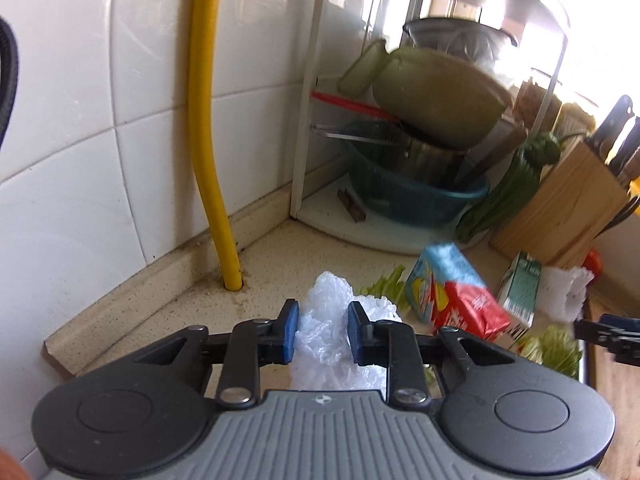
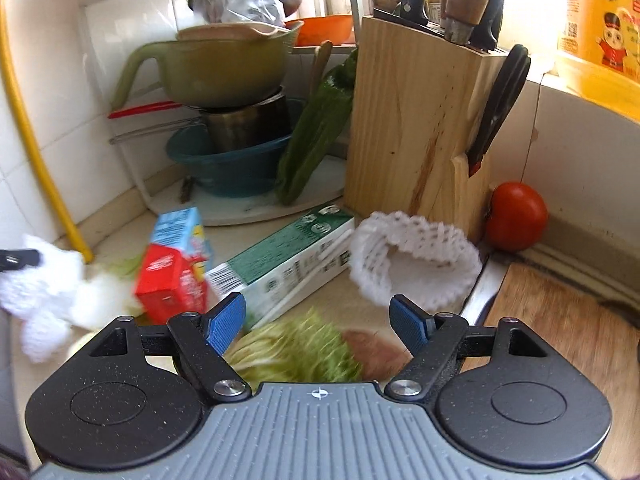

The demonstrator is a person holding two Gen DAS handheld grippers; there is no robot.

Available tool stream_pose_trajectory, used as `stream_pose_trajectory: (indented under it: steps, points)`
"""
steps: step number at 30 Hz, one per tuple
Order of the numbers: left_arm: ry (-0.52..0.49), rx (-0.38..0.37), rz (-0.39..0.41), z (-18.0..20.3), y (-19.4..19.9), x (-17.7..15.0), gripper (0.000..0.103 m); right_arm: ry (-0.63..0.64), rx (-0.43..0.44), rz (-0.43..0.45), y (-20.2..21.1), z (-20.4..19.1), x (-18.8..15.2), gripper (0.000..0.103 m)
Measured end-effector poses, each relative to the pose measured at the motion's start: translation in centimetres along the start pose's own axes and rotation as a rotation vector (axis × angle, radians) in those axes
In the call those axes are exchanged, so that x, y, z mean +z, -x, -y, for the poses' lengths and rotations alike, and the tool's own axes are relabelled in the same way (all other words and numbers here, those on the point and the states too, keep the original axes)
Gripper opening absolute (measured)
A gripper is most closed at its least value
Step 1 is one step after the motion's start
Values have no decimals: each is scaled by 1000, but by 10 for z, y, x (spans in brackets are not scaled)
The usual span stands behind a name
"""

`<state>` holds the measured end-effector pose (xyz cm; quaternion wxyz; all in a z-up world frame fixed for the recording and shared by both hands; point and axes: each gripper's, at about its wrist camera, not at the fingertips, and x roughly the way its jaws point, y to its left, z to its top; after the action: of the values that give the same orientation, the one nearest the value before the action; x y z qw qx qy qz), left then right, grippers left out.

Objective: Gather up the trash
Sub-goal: 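Grasp the white foam net by the knife block with the right gripper while the left holds its net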

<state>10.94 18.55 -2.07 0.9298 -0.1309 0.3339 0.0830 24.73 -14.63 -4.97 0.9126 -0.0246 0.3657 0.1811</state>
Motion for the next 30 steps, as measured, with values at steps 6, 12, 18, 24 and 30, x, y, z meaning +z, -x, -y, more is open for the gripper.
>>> stream_pose_trajectory:
  steps: [6,12,18,24,30]
  points:
    - [68,-56,36,-2,14,10,24,1,-58,35,-14,16,7,86]
    - [167,-204,61,-5,23,21,24,-28,-87,25,-23,34,7,87]
    - [156,-153,4,-3,4,15,23,-6,-80,8,-38,35,8,88]
    - [131,-121,18,-1,4,15,23,34,-106,6,-54,32,11,90]
    - [136,-135,41,-1,7,14,23,25,-112,-3,-61,34,10,91]
